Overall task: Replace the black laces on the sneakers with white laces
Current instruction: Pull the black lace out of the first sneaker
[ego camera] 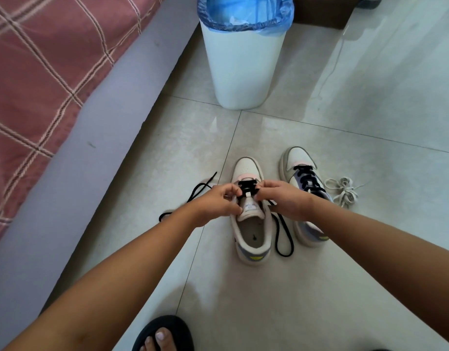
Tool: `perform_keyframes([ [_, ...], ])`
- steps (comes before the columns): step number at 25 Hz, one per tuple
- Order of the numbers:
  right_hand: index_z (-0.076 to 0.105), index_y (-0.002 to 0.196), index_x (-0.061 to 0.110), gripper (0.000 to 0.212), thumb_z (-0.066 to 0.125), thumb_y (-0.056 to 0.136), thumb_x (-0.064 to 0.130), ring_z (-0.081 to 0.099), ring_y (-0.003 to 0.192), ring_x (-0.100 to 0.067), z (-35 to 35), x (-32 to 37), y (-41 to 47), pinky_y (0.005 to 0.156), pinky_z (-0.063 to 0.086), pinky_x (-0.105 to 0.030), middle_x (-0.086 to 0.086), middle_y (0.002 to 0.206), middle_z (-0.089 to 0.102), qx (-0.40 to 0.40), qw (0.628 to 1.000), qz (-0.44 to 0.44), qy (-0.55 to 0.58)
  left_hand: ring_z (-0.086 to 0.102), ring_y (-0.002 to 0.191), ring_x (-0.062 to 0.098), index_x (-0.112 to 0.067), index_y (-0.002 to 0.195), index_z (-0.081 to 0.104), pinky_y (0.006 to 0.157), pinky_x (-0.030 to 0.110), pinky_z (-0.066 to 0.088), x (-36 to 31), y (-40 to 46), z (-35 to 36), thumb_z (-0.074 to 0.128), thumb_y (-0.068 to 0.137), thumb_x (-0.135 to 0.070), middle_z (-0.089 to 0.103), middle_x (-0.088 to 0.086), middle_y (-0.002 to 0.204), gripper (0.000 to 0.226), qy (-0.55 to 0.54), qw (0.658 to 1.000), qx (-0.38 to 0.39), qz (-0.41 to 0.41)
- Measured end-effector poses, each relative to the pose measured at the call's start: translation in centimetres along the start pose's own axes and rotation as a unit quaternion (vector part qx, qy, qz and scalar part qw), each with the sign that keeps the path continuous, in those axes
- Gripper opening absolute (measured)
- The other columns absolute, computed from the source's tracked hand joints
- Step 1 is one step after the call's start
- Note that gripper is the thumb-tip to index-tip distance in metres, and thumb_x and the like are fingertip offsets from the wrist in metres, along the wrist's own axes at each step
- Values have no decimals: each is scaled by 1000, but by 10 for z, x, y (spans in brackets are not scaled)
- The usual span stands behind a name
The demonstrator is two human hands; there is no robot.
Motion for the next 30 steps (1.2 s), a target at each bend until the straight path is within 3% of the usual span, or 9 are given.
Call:
perform_keyframes([
  [4, 59, 90, 17, 21, 48, 95, 35, 49, 72, -7, -3, -13, 2, 69, 41, -21, 4, 79, 53, -57, 997, 57, 6, 45, 96, 15, -22, 96, 58, 81, 21, 39, -14, -5, 0, 65, 84, -17, 35, 2, 112, 15, 232, 970, -57, 37],
  [10, 51, 67, 14, 31, 52, 95, 29, 39, 62, -15, 4, -6, 14, 58, 31, -27, -4, 67, 44, -85, 982, 13, -168, 43, 116, 28, -9, 111, 62, 94, 39, 41, -33, -1, 4, 55, 91, -28, 43, 12, 118, 29, 440, 881, -157, 72],
  [12, 51, 68, 15, 29, 53, 94, 28, 36, 60, -13, 4, -7, 13, 54, 27, -25, -3, 67, 44, -91, 989, 23, -117, 41, 117, 28, -6, 117, 57, 90, 38, 41, -32, -1, 11, 53, 92, -24, 41, 12, 121, 31, 480, 861, -154, 70],
  [14, 51, 71, 16, 28, 49, 95, 31, 37, 60, -11, 2, -22, 9, 56, 29, -23, -1, 69, 46, -98, 988, 72, 94, 47, 107, 24, -7, 107, 58, 85, 32, 41, -34, -5, 8, 54, 92, -22, 43, 8, 111, 22, 423, 888, -156, 88],
  [18, 42, 62, 18, 37, 39, 95, 34, 42, 62, -13, -4, -45, -2, 64, 34, -28, 1, 63, 44, -123, 917, 107, 365, 50, 76, 10, -13, 76, 60, 70, 22, 38, -13, -13, -15, 58, 92, -19, 54, -1, 80, 17, 47, 995, -80, 46],
  [22, 54, 74, 17, 26, 48, 94, 32, 46, 66, -12, 7, -38, -2, 74, 42, -30, 1, 70, 51, -76, 976, 110, 174, 45, 64, 10, -15, 73, 54, 59, 23, 35, -3, -18, -22, 57, 90, -23, 51, 0, 75, 20, 174, 975, -132, 43],
  [26, 60, 80, 16, 21, 55, 93, 32, 50, 73, -13, 13, -18, 1, 71, 45, -28, 1, 73, 54, -53, 996, 70, -35, 55, 95, 21, -16, 98, 55, 76, 32, 41, -28, -20, -10, 55, 88, -34, 52, 1, 103, 20, 441, 878, -174, 68],
  [28, 60, 82, 16, 18, 56, 92, 30, 51, 74, -13, 13, -15, 3, 70, 45, -28, 0, 76, 56, -50, 997, 57, -31, 55, 105, 26, -11, 111, 54, 79, 34, 41, -40, -20, -1, 52, 91, -29, 52, 7, 114, 27, 518, 833, -177, 82],
  [30, 59, 83, 17, 13, 54, 92, 25, 52, 75, -14, 10, -19, 3, 69, 44, -29, -1, 79, 56, -54, 995, 66, 59, 55, 104, 30, -7, 109, 55, 78, 33, 42, -43, -20, 1, 50, 90, -17, 55, 11, 113, 23, 483, 854, -179, 78],
])
Point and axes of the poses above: each hand's wrist, its own y-axis towards the middle knuckle, its own z-axis out of the palm, x = y × z, the point moved 10 cm from there along y, towards the middle knuckle
